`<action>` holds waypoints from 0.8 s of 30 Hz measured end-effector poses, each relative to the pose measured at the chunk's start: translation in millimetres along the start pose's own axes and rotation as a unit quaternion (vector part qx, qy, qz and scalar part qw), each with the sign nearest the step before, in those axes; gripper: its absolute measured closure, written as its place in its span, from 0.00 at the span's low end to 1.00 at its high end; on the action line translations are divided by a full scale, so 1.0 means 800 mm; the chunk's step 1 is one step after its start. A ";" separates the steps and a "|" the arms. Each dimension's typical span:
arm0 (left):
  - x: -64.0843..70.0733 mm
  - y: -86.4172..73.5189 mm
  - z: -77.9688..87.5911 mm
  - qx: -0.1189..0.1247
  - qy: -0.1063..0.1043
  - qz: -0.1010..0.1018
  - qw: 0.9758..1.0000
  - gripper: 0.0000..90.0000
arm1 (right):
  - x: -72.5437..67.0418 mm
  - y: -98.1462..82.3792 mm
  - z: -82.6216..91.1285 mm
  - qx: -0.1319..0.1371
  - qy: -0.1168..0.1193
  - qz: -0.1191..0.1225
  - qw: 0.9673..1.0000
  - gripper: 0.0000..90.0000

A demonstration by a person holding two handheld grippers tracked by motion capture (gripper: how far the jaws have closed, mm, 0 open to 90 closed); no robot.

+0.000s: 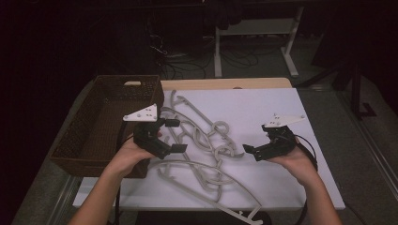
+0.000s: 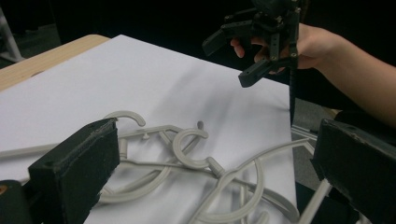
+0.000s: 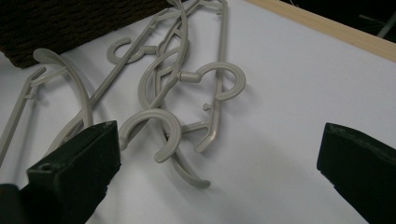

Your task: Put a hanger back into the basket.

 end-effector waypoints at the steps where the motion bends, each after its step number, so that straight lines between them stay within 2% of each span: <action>1: 0.000 0.000 0.000 0.000 0.000 0.000 1.000 0.00 | 0.000 0.000 -0.001 -0.001 0.001 0.000 1.000 0.00; 5: 0.000 0.004 -0.021 -0.002 -0.013 -0.002 1.000 0.00 | -0.001 -0.001 -0.003 -0.004 0.002 -0.003 1.000 0.00; 10: 0.000 0.003 -0.035 -0.003 -0.017 0.001 1.000 0.00 | -0.003 -0.002 -0.003 -0.004 0.005 -0.005 1.000 0.00; 11: 0.000 -0.002 -0.047 -0.011 -0.019 -0.001 1.000 0.00 | -0.006 -0.005 -0.006 -0.007 0.009 -0.004 1.000 0.01; 15: 0.000 -0.014 -0.066 -0.031 -0.025 -0.002 0.999 0.00 | -0.010 -0.011 -0.012 -0.016 0.011 -0.002 1.000 0.01; 19: -0.003 -0.026 -0.079 -0.048 -0.029 -0.001 0.998 0.00 | -0.015 -0.016 -0.017 -0.022 0.015 -0.001 1.000 0.01; 24: -0.005 -0.040 -0.087 -0.071 -0.023 0.001 0.997 0.00 | -0.019 -0.023 -0.021 -0.028 0.016 0.002 0.999 0.01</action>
Point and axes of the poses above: each handheld gripper's, and its own axes: z roughly backward along the jaws, y roughly out of its top, x roughly to its right, the point moved 5 cm from there along -z, roughly forward along the jaws, and after that the axes turned 12 degrees about -x, right-handed, at the moved point
